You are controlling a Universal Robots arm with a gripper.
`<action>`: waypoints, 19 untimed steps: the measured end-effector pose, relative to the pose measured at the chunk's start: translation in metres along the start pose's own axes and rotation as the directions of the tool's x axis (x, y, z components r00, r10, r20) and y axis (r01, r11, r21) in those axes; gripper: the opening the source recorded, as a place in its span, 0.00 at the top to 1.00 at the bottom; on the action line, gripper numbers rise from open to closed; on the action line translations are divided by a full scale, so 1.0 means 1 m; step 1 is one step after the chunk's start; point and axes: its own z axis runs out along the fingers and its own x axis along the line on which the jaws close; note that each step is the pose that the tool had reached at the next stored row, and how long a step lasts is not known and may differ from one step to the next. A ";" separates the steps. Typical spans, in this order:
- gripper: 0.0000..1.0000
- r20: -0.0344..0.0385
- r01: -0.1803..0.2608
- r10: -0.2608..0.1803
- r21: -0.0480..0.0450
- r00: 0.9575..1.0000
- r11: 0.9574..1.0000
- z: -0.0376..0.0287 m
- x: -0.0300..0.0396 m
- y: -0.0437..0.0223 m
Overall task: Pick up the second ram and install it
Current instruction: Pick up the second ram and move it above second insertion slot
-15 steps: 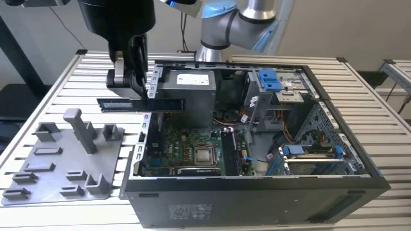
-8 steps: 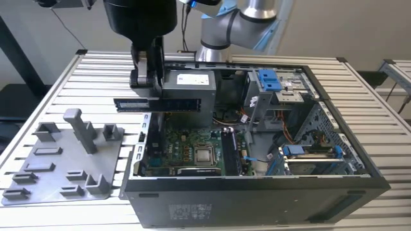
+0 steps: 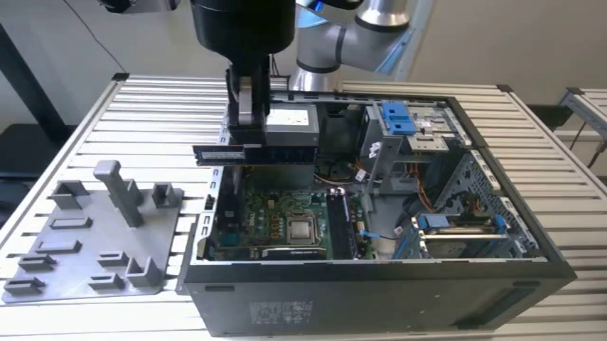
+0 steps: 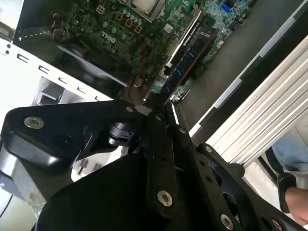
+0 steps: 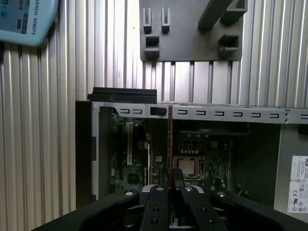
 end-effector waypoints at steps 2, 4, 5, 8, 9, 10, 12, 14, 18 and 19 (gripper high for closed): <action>0.86 0.000 0.000 0.000 0.000 1.000 1.000 0.0000 0.0000 -0.0053; 0.86 0.000 0.000 0.000 0.000 1.000 1.000 0.0001 0.0000 -0.0099; 0.86 0.000 0.000 0.000 0.000 1.000 1.000 0.0001 0.0000 -0.0121; 0.86 0.000 0.000 0.000 0.000 1.000 1.000 0.0002 0.0000 -0.0183; 0.86 0.000 0.000 0.000 0.000 1.000 1.000 0.0002 0.0000 -0.0205; 0.86 0.000 0.000 0.000 0.000 1.000 1.000 0.0002 0.0000 -0.0230; 0.86 0.000 0.000 0.000 0.000 1.000 1.000 0.0002 0.0000 -0.0284; 0.86 0.000 0.000 0.000 0.000 1.000 1.000 0.0003 0.0000 -0.0336; 0.86 0.000 0.000 0.000 0.000 1.000 1.000 0.0004 0.0000 -0.0441; 0.86 0.000 0.000 0.000 0.000 1.000 1.000 0.0005 0.0000 -0.0467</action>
